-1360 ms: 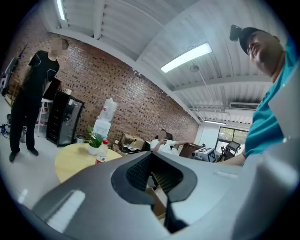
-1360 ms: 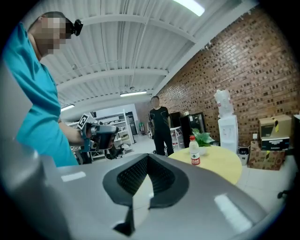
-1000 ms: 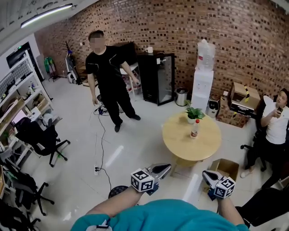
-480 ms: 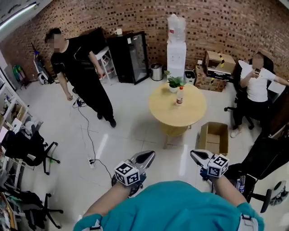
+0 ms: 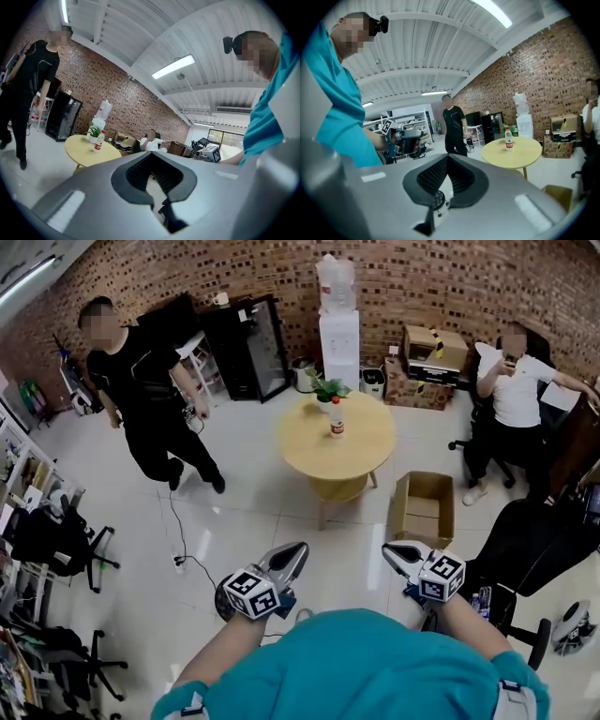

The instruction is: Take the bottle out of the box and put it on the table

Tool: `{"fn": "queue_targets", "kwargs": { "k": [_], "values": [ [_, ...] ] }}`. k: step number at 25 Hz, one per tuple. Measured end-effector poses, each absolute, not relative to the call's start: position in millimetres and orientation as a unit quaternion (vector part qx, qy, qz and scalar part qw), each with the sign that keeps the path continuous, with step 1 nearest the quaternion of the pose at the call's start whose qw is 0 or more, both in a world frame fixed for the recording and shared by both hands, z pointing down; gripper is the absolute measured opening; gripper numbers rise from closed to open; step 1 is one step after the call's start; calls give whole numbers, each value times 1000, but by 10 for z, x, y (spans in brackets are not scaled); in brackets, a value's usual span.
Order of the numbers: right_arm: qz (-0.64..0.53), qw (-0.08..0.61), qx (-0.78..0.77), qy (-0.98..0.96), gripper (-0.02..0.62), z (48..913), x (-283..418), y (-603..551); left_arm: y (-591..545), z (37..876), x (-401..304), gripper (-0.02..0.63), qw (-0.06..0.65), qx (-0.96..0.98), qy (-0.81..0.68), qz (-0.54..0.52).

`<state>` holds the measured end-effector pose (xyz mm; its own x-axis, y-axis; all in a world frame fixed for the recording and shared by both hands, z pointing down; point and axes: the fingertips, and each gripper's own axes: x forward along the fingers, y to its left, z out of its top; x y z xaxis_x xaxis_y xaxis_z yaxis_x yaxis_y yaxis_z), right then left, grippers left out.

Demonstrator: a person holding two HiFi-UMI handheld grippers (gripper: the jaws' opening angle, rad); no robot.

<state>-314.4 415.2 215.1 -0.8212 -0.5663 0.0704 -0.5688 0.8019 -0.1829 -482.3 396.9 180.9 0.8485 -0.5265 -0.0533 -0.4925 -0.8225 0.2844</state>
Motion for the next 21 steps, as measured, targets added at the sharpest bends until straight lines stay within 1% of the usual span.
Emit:
{"fn": "queue_targets", "kwargs": {
  "k": [3, 7, 12, 16, 21],
  "values": [
    [109, 2, 305, -946, 0, 2165, -2910, 4237, 4079, 1713, -4548, 0, 127, 956, -257, -54],
    [109, 10, 316, -942, 0, 2045, -2937, 4394, 4193, 1467, -4592, 0, 114, 961, -247, -52],
    [124, 24, 313, -941, 0, 1919, -2680, 4240, 3944, 1329, -4431, 0, 125, 955, -262, -60],
    [110, 20, 324, -939, 0, 2320, -2904, 4225, 3912, 1757, -4694, 0, 112, 959, -253, -59],
    [79, 14, 335, -939, 0, 2786, -3420, 4052, 3678, 2320, -5196, 0, 103, 962, -242, -68]
  ]
}}
